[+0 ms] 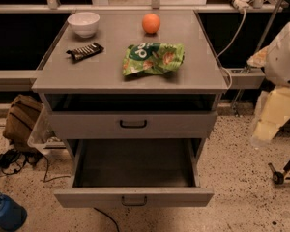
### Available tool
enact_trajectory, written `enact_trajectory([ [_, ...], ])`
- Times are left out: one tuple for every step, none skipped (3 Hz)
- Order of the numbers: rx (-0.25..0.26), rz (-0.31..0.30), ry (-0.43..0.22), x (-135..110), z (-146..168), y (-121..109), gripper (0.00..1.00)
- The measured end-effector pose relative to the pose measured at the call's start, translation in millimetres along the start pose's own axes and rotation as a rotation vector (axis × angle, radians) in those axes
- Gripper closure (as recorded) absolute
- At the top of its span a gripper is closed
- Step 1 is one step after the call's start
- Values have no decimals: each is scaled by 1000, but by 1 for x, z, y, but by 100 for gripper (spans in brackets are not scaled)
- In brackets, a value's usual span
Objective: Close middle drawer
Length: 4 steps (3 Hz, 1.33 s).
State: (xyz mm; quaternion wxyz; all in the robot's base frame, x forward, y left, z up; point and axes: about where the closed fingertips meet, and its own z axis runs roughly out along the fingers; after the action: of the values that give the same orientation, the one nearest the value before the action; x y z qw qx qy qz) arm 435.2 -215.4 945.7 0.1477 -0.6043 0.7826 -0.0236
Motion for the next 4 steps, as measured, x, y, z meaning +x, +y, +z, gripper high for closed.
enact_trajectory([
  [-55, 1, 9, 8, 49, 21, 0],
  [-55, 1, 9, 8, 49, 21, 0],
  [-96, 12, -12, 11, 70, 42, 0],
  [-196, 52, -57, 22, 111, 71, 0],
])
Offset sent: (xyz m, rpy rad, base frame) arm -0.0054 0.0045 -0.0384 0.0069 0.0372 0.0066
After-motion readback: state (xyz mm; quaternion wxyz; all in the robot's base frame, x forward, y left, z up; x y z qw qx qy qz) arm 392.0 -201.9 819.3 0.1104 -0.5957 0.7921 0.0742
